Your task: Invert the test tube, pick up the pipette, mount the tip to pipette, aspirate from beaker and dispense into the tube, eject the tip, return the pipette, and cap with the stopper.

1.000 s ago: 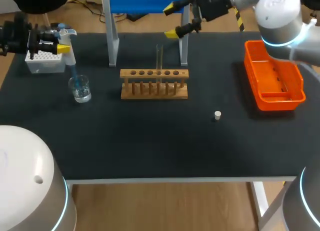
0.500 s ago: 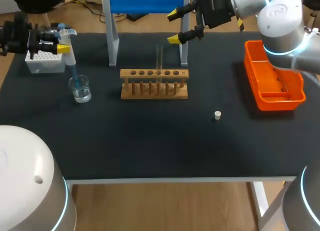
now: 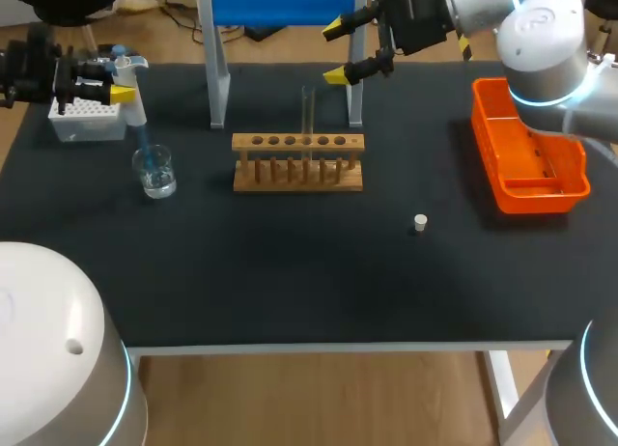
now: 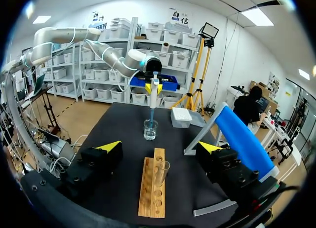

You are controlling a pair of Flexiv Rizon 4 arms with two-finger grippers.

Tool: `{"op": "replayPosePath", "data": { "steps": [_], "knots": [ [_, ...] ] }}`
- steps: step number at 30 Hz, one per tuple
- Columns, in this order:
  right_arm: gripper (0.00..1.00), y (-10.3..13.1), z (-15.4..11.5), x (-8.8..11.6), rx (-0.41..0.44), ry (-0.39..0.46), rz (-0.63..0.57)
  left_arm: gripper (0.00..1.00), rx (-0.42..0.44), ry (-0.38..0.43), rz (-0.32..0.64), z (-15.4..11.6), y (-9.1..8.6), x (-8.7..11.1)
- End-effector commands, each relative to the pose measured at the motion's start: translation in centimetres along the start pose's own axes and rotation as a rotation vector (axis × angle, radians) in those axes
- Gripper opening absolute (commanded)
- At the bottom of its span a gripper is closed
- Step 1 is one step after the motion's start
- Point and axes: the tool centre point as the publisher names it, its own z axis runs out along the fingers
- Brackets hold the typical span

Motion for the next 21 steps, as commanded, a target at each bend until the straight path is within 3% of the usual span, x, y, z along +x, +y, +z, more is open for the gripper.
{"op": "replayPosePath", "data": {
  "steps": [1, 14, 21],
  "knots": [
    [1.0, -0.8, 0.2, -0.3, 0.008, 0.004, -0.001, 0.0, -0.001, 0.001, -0.001, 0.0, 0.0, 0.0],
    [1.0, -4.5, 0.4, -0.4, -0.032, 0.089, -0.009, 0.0, -0.001, 0.001, -0.001, 0.0, 0.0, 0.0],
    [1.0, -5.7, 1.6, -0.6, 0.014, 0.124, -0.014, 0.0, -0.001, 0.001, -0.001, 0.0, 0.0, 0.0]
  ]
}}
